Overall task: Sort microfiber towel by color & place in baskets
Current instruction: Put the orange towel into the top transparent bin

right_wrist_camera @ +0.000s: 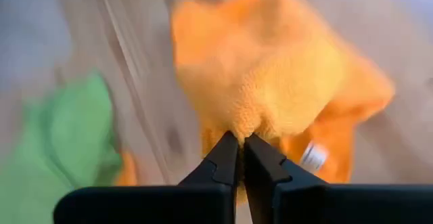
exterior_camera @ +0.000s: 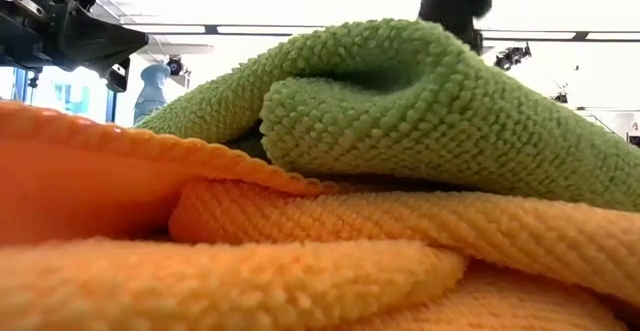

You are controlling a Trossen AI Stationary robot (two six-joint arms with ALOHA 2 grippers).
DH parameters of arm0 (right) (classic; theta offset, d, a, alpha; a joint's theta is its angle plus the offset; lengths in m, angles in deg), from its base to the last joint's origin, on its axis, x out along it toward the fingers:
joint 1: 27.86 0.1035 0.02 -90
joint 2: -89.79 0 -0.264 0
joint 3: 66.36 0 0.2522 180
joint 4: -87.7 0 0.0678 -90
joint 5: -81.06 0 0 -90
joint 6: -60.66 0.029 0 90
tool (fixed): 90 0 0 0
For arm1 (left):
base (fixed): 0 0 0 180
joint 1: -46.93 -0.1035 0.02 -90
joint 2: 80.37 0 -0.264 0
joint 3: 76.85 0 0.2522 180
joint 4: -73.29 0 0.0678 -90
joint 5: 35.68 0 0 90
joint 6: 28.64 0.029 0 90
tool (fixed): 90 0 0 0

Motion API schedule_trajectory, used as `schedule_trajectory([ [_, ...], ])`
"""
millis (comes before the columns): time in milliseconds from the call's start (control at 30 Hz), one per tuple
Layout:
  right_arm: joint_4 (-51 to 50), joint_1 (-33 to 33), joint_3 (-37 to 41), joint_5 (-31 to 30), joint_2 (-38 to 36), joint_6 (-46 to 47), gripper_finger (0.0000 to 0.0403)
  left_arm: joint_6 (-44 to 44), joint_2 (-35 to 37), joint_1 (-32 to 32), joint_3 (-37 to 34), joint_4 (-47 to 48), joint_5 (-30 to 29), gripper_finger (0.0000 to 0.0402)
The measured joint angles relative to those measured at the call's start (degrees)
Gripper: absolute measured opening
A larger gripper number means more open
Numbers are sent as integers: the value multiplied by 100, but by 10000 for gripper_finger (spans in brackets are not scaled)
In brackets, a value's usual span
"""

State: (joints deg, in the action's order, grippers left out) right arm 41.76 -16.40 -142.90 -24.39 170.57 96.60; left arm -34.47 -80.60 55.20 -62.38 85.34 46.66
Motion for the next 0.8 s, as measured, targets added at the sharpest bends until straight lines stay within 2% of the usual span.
schedule_trajectory([
  [200, 65, -5, -368, -1064, -721, -271, 4, 1, 0, -1, 0, -1, 2, 0],
  [367, 622, -39, -663, -1637, -858, -1009, 2, 0, 0, -2, 0, 0, 0, 0],
  [600, 2347, -444, -1123, -1648, -753, -2543, 1, 1, 0, -1, 0, 1, 2, 0],
  [800, 3120, -934, -1742, -1521, -642, -3370, 1, 1, 0, -2, 0, -4, 0, 0],
])
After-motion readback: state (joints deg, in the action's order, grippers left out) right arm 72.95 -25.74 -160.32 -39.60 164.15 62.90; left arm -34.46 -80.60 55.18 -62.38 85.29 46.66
